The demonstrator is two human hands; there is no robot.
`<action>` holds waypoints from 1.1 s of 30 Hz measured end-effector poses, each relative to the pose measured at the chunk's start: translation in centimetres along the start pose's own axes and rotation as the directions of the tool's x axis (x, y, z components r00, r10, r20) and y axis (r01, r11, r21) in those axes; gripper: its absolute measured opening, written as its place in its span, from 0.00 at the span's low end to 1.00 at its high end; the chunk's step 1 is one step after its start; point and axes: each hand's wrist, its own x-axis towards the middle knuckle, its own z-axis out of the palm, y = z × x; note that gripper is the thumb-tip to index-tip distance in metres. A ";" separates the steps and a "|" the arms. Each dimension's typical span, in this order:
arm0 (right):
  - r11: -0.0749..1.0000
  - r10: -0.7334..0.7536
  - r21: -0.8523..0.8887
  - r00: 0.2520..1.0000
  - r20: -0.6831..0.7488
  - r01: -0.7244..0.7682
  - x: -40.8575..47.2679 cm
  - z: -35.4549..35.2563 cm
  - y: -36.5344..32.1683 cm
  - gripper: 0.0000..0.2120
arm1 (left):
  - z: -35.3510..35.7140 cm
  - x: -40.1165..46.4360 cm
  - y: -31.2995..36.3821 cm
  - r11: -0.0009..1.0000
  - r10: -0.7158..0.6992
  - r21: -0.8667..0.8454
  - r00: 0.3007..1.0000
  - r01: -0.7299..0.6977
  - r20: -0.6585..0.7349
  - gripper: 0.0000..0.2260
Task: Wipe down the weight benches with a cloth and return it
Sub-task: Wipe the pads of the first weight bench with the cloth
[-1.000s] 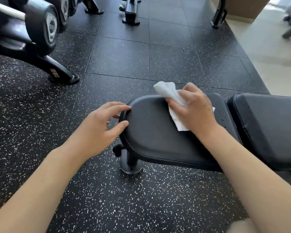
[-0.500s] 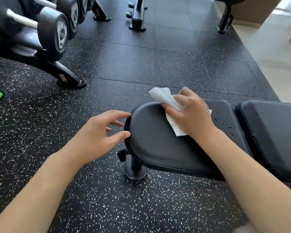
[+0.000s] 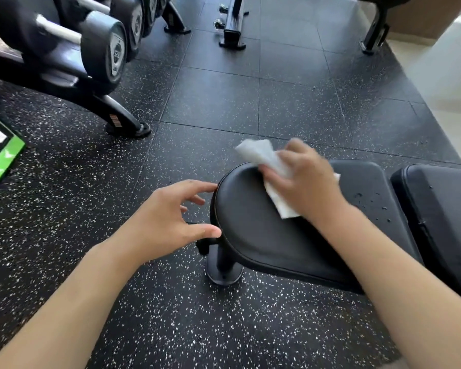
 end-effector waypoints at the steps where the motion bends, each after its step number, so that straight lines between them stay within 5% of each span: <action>1: 0.996 0.082 -0.015 0.996 -0.021 -0.082 0.5 -0.3 0.9 0.18 | 0.0 0.0 0.0 1.000 -0.003 0.001 1.000 0.003 0.002 0.35; 4: 0.992 0.123 -0.034 0.991 -0.052 -0.125 -0.3 -0.1 0.5 0.19 | 0.2 -0.1 -0.1 1.000 0.000 0.019 1.000 0.000 0.012 0.36; 13: 0.931 -0.359 0.105 0.930 0.084 0.350 -6.9 0.4 -4.3 0.15 | 0.4 1.5 -0.3 0.994 0.034 0.102 0.999 -0.033 -0.014 0.21; 17: 0.999 -0.025 0.033 0.999 -0.020 0.026 -2.9 -1.5 2.2 0.12 | 2.5 2.5 1.0 0.971 0.151 0.194 0.987 -0.138 -0.056 0.21; 20: 0.976 0.216 -0.009 0.971 -0.099 -0.218 -1.1 -2.0 5.3 0.17 | 3.9 2.4 1.5 0.951 0.198 0.253 0.978 -0.177 -0.061 0.20; 28: 0.995 -0.093 0.045 0.996 0.006 0.093 -5.9 -0.8 -2.0 0.16 | 5.0 3.1 2.8 0.923 0.281 0.292 0.957 -0.252 -0.064 0.20; 33: 0.997 -0.080 -0.024 0.997 -0.014 0.080 -6.9 -2.8 1.1 0.16 | 6.8 3.4 5.1 0.849 0.337 0.423 0.941 -0.318 0.030 0.23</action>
